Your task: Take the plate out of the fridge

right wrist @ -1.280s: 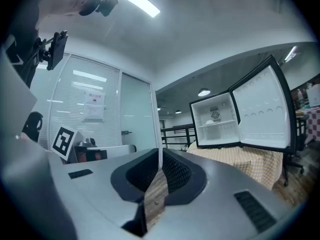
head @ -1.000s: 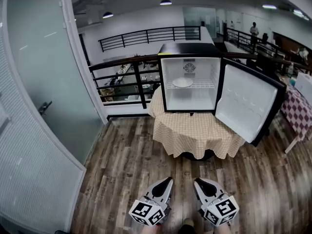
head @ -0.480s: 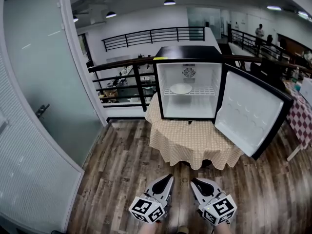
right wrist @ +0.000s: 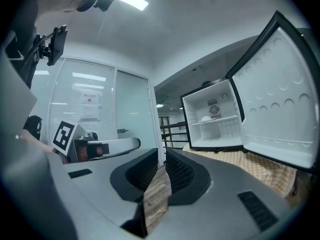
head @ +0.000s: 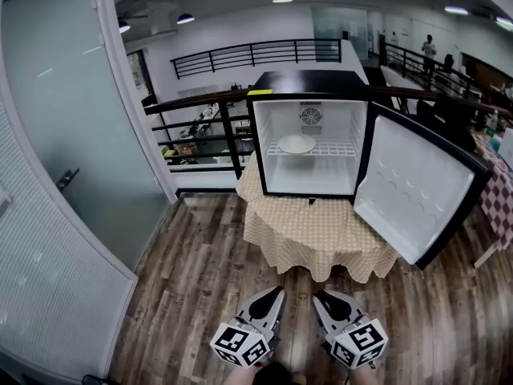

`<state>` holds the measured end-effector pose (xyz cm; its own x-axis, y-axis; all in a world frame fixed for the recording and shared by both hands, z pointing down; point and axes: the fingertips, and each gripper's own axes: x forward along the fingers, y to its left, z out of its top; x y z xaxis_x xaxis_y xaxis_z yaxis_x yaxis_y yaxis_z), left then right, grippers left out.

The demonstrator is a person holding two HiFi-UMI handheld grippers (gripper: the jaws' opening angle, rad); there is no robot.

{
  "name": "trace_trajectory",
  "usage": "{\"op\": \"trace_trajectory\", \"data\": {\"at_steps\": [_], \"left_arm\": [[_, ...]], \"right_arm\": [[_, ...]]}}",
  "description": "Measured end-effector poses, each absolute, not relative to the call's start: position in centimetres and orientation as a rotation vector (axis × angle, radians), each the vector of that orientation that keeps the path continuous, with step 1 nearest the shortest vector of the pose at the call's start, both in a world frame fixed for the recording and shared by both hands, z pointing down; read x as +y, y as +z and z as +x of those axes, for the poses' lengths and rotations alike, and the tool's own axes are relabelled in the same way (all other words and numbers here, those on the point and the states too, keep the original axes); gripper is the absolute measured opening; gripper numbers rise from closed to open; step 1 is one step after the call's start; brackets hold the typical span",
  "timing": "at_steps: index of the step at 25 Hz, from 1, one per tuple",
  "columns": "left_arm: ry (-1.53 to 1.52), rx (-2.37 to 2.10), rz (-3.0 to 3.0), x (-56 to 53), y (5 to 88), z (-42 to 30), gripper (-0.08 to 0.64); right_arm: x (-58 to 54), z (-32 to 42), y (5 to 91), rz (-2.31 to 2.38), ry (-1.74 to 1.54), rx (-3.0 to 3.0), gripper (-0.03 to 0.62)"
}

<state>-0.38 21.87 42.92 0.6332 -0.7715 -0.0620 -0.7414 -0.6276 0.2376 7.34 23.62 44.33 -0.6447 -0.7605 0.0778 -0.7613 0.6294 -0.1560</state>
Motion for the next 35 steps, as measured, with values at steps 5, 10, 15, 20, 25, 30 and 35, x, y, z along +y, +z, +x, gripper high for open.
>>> {"op": "trace_trajectory", "data": {"at_steps": [5, 10, 15, 20, 25, 30, 35], "left_arm": [[-0.229, -1.25, 2.655, 20.5, 43.3, 0.1, 0.017], [-0.241, -1.209, 2.682, 17.5, 43.1, 1.6, 0.017], [-0.253, -1.167, 2.713, 13.9, 42.4, 2.7, 0.017], [-0.245, -1.146, 2.71, 9.8, 42.6, 2.9, 0.017], [-0.243, -1.118, 2.724, 5.7, 42.2, 2.9, 0.017], [-0.243, -1.102, 2.728, 1.8, 41.8, 2.3, 0.017], [-0.24, -1.085, 2.728, -1.6, 41.9, 1.5, 0.017]], "right_arm": [[22.4, 7.7, 44.6, 1.318, 0.282, -2.822, 0.051], [19.5, 8.9, 44.6, 1.404, 0.259, -2.788, 0.051], [16.2, 9.3, 44.4, 1.424, 0.262, -2.782, 0.051], [12.4, 9.2, 44.3, 1.425, 0.274, -2.776, 0.051], [8.2, 8.7, 44.4, 1.437, 0.301, -2.767, 0.05], [4.4, 7.5, 44.4, 1.434, 0.328, -2.768, 0.051], [0.9, 6.4, 44.5, 1.445, 0.344, -2.756, 0.051]]}}
